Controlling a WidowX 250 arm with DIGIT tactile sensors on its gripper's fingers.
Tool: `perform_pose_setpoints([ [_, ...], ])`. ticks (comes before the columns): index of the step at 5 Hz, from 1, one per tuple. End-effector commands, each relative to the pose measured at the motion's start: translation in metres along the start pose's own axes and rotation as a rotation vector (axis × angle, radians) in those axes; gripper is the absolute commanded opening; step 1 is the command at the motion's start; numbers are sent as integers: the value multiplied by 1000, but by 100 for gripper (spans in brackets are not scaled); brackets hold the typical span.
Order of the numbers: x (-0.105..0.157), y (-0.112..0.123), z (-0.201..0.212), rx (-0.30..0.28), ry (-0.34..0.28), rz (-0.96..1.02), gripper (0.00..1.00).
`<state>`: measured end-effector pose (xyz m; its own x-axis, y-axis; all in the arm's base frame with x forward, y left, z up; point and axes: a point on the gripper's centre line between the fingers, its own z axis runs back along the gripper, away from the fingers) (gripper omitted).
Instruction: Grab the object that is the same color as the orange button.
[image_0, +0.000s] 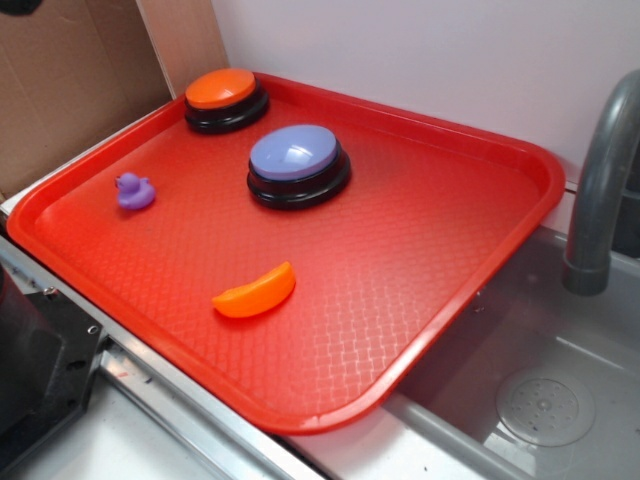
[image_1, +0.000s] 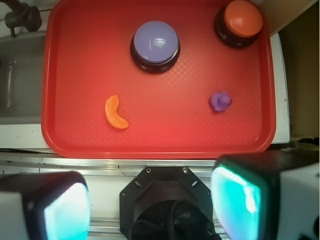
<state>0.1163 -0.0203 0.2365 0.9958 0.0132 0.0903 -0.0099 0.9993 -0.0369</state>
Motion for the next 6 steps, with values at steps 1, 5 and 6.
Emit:
perform_pose_setpoints([
  [1,0,0,0,0,0,0,100],
  [5,34,-42,-144,-12,-75,-55,100],
  [6,40,-52,-178,-57,-75,-99,100],
])
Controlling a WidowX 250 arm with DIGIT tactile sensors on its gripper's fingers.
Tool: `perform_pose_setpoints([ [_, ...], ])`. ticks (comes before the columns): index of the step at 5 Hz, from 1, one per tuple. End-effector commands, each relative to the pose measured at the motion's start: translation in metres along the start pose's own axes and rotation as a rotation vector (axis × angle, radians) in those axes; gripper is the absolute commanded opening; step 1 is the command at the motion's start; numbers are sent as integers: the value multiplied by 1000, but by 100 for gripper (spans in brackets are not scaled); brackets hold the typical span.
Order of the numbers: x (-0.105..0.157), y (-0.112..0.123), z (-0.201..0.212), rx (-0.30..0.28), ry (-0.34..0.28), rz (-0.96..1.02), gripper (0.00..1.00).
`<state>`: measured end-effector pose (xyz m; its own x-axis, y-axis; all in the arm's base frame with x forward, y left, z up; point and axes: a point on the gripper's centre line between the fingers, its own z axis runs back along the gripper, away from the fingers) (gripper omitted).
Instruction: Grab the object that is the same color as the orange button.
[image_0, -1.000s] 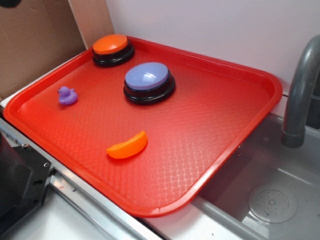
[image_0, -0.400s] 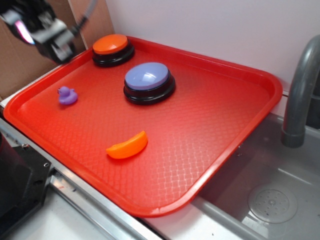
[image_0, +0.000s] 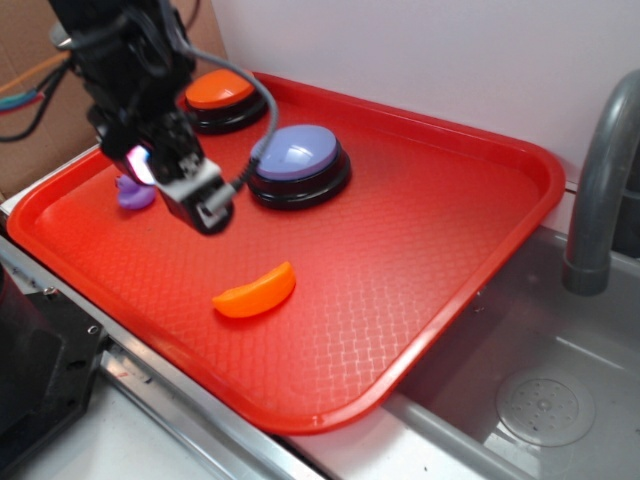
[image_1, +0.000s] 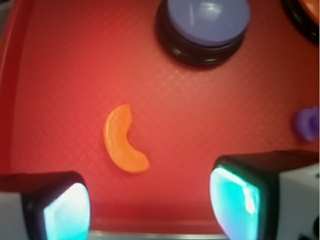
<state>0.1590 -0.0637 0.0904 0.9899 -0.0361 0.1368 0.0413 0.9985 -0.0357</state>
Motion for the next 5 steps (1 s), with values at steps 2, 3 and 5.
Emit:
perform_pose_setpoints([
  [2,13,-22,-71,-6,23,-61,100],
  [3,10,-25,-78,5,27,-54,100],
  [5,6,-26,-82,-3,14,-73,0],
])
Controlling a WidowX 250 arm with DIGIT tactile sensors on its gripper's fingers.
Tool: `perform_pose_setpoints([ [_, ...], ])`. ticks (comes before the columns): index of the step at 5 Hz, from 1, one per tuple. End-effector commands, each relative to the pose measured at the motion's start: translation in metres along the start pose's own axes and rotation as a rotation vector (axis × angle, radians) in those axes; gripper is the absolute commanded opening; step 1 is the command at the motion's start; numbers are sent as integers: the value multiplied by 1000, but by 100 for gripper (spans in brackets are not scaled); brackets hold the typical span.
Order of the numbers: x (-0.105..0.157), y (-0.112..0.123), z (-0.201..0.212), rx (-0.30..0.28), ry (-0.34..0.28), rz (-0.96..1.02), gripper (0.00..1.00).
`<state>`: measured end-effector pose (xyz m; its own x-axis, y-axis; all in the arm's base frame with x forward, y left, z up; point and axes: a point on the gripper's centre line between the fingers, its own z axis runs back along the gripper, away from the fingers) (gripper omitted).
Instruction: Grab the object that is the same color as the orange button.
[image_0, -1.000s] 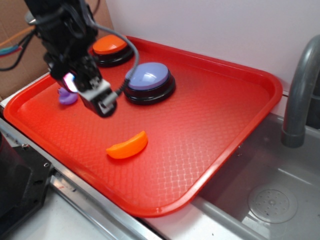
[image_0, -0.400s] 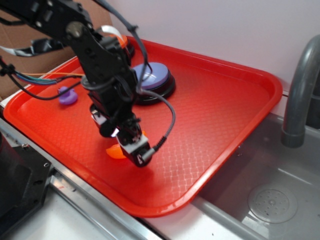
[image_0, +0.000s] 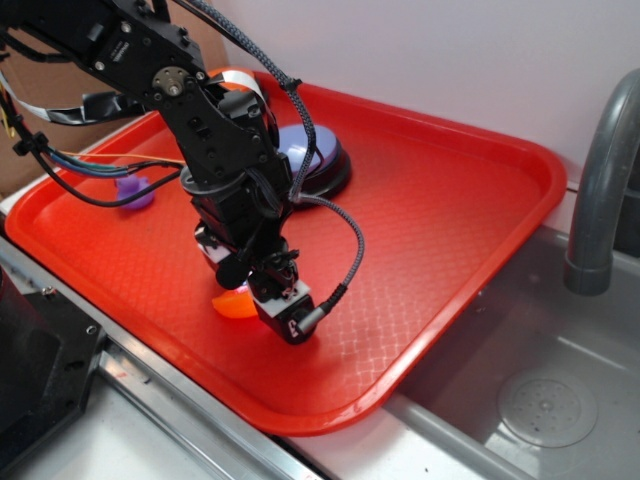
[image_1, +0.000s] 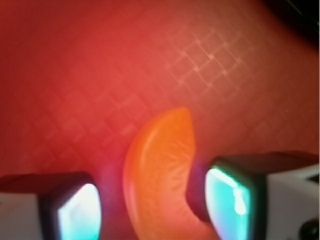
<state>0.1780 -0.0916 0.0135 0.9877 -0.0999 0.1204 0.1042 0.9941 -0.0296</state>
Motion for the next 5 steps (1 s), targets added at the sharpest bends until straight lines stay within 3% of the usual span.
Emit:
perform_pose_setpoints([
  [1,-4,-1,-3,-1,-5,-7,0],
  [3,-3,4,-3,1,11,9,0],
  [5,6,19,29,2,-22,75,0],
])
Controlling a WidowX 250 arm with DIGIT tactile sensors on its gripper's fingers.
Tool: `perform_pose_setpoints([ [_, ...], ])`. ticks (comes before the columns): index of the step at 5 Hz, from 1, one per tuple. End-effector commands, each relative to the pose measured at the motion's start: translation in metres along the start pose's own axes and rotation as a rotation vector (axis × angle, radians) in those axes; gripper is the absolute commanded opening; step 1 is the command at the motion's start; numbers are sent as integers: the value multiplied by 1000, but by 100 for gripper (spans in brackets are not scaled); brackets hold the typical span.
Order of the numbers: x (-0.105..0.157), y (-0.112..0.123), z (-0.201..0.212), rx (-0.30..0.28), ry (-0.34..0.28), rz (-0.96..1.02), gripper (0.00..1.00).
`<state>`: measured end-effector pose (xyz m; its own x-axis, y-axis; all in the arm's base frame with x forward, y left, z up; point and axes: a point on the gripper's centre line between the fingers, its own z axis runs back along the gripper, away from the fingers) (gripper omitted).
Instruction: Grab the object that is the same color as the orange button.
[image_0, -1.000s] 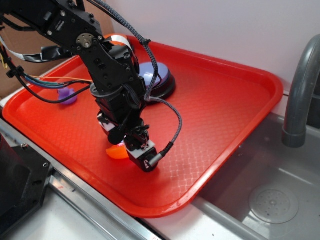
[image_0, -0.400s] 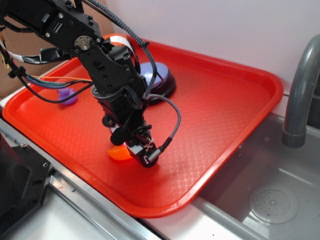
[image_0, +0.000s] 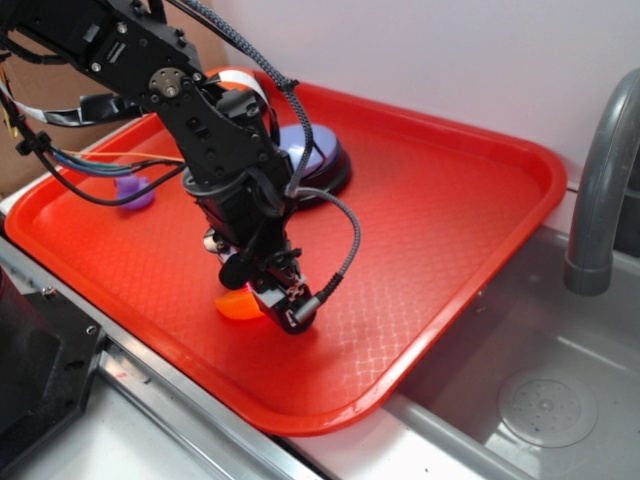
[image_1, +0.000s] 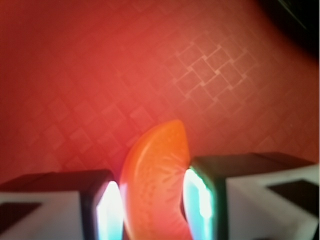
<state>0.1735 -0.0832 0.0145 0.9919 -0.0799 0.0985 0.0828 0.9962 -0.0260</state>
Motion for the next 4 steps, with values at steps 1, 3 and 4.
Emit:
perform_pose_setpoints([
  [1,15,26,47,-12,-61,104,0],
  [3,20,90,106,11,10,251,0],
  [4,22,115,127,-12,28,261,0],
])
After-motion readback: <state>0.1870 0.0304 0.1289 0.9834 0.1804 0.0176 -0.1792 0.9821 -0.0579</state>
